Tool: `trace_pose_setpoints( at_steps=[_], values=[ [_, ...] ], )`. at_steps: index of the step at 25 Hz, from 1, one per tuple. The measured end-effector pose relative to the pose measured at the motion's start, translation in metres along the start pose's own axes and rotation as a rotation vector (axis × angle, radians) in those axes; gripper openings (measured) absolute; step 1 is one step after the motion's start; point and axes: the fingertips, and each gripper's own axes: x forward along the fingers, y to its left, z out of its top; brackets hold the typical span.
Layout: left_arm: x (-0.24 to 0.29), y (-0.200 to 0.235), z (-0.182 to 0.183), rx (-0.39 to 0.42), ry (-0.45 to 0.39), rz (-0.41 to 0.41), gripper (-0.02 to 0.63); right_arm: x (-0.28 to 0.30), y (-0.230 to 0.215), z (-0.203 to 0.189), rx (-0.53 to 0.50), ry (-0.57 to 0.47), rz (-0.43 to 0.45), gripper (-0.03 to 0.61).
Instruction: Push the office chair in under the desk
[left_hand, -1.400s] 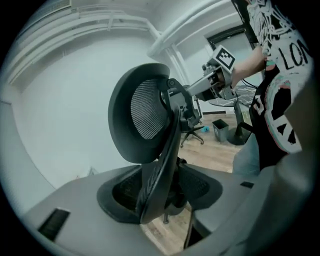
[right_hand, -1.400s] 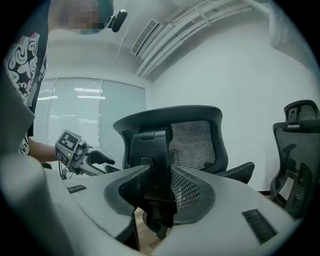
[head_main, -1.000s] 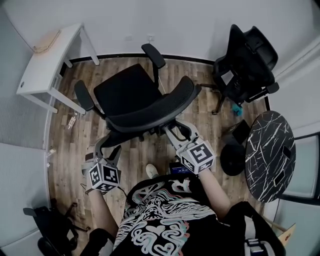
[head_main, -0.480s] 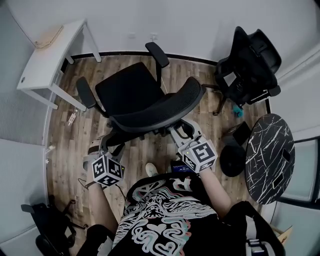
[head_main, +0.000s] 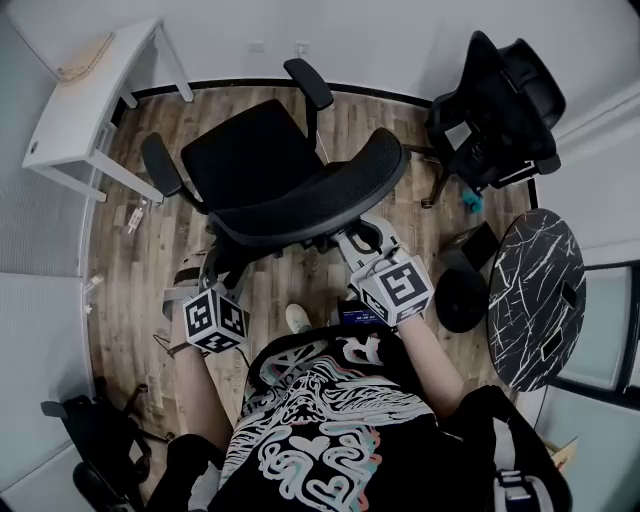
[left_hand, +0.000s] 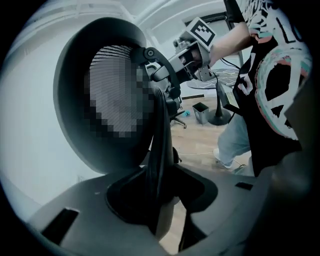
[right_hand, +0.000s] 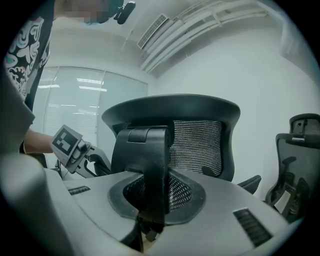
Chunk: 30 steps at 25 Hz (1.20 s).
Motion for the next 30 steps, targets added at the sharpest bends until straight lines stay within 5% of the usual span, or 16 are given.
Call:
trace_pose_setpoints(
  at_steps=[30],
  values=[
    [0.016,0.008,-0.008,0.068,0.013,0.065,0.144,0.008,0.001,-0.002,0.019,-0.042,0.043,0.071]
  ],
)
